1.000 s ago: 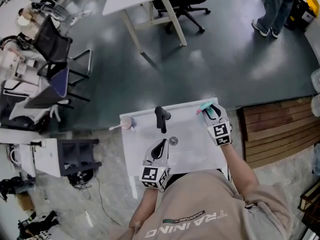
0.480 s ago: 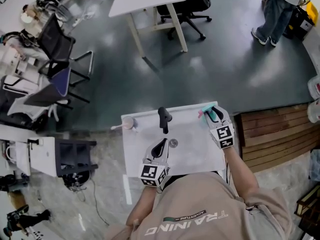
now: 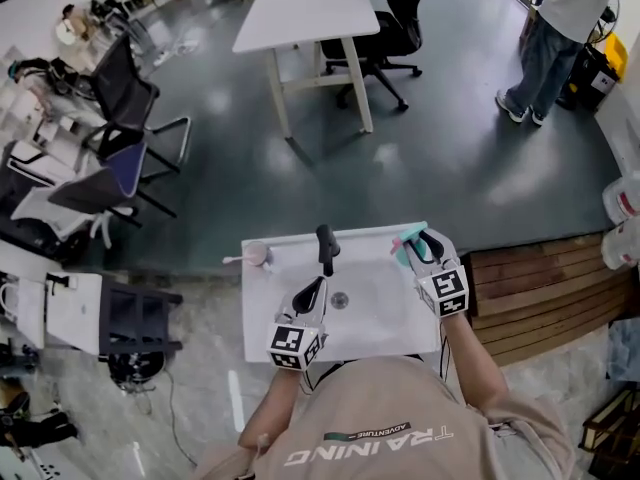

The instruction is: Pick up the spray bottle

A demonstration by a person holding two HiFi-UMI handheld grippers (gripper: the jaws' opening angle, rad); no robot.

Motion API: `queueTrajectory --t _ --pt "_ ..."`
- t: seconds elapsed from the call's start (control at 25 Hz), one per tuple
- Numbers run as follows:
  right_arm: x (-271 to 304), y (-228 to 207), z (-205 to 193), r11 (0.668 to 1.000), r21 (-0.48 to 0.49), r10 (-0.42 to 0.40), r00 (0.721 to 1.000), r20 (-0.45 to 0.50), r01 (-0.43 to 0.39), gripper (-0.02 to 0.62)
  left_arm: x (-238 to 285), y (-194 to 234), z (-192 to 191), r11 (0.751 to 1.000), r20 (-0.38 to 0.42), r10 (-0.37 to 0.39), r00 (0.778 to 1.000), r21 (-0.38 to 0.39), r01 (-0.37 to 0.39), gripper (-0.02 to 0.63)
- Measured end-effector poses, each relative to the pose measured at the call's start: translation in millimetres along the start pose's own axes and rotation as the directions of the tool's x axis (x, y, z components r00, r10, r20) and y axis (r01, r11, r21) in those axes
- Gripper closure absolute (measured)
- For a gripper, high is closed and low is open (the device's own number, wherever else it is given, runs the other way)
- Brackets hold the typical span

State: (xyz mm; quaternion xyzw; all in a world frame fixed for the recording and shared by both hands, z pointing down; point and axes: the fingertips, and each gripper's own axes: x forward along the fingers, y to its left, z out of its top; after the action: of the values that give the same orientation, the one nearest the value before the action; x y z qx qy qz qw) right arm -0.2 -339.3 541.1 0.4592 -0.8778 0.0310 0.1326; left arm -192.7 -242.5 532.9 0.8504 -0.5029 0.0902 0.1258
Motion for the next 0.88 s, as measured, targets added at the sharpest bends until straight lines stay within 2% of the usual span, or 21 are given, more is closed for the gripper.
queueTrajectory --t 0.12,0.48,0.68,0.88 --pt "-10 0 14 0.999 0.032 0.003 1.0 0.029 -0.004 0.463 0 3 7 1.0 0.012 0.01 1.0 0.014 -0.011 0.591" --pt "-40 4 38 0.999 0.025 -0.022 0.997 0.073 0.02 0.463 -5 5 30 1.0 0.053 0.003 0.999 0.031 -0.004 0.591" --pt "-55 4 49 0.999 0.047 -0.023 0.994 0.106 0.018 0.465 -3 2 45 1.0 0.091 -0.008 0.996 -0.001 0.008 0.591" --pt "-65 14 62 0.999 0.035 -0.011 0.991 0.134 0.007 0.463 -8 3 63 1.0 0.125 -0.002 0.992 0.012 0.001 0.591"
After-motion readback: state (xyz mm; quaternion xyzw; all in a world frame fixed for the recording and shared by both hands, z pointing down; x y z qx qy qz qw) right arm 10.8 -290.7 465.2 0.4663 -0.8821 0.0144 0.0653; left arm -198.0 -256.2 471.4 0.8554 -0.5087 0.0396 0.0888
